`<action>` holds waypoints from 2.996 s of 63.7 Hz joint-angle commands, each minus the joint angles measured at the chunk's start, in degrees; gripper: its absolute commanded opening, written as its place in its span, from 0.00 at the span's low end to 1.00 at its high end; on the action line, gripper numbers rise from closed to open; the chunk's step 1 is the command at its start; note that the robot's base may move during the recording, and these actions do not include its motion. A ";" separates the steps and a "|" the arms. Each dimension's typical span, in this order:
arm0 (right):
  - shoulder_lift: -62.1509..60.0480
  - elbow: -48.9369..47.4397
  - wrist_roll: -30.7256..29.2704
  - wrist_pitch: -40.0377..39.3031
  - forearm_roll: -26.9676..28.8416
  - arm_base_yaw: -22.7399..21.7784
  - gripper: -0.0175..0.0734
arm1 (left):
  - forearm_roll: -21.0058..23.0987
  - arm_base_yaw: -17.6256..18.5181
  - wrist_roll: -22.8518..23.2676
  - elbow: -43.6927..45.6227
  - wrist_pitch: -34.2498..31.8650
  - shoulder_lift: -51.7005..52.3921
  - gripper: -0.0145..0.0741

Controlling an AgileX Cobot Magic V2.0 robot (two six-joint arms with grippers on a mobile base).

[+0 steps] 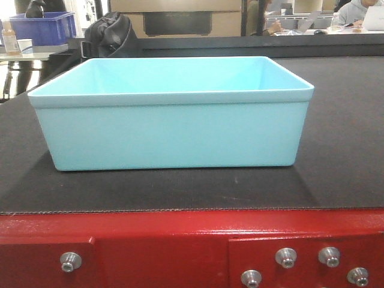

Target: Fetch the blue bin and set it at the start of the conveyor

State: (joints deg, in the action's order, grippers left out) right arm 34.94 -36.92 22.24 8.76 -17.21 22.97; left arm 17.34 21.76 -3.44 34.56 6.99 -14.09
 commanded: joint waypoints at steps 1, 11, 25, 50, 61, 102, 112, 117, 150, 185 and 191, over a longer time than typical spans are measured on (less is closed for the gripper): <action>-0.44 0.04 -0.37 -0.30 -0.14 0.13 0.01 | 0.15 -0.11 -0.48 -0.14 -0.30 0.84 0.04; -0.44 0.04 -0.37 -0.31 -0.02 0.13 0.01 | 0.15 -0.11 -0.48 -0.14 -0.30 0.84 0.04; -0.44 0.04 -0.37 -0.20 0.08 0.13 0.01 | 0.15 -0.11 -0.48 -0.14 -0.30 0.84 0.04; -8.79 6.39 -18.90 -1.07 11.16 -13.45 0.01 | 0.15 -0.11 -0.48 -0.14 -0.30 0.84 0.04; -15.92 14.03 -29.24 -2.57 18.11 -23.47 0.01 | 0.15 -0.11 -0.48 -0.14 -0.30 0.84 0.04; -34.94 36.92 -27.09 -7.59 19.35 -26.73 0.01 | 0.15 -0.11 -0.48 -0.14 -0.30 0.97 0.04; -34.94 36.92 -27.09 -7.59 19.35 -25.89 0.01 | 0.15 -0.11 -0.48 -0.14 -0.30 0.97 0.04; -34.94 36.92 -27.09 -7.45 19.35 -25.89 0.01 | 0.15 -0.11 -0.48 -0.14 -0.42 0.96 0.04; -34.94 36.92 -27.09 -7.54 19.35 -25.89 0.01 | 0.15 -0.11 -0.48 -0.14 -0.42 0.96 0.04; -34.94 36.92 -27.09 -7.54 19.35 -25.89 0.01 | -9.82 -1.26 -0.72 -3.66 -10.47 0.96 0.04; -34.94 36.92 -27.09 -7.54 19.35 -25.89 0.01 | -11.55 -4.33 -1.14 -9.42 -20.28 0.96 0.04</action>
State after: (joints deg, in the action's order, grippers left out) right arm 0.22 -0.14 -4.88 2.59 1.93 -3.10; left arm 8.18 19.44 -4.09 28.82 -5.69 -13.26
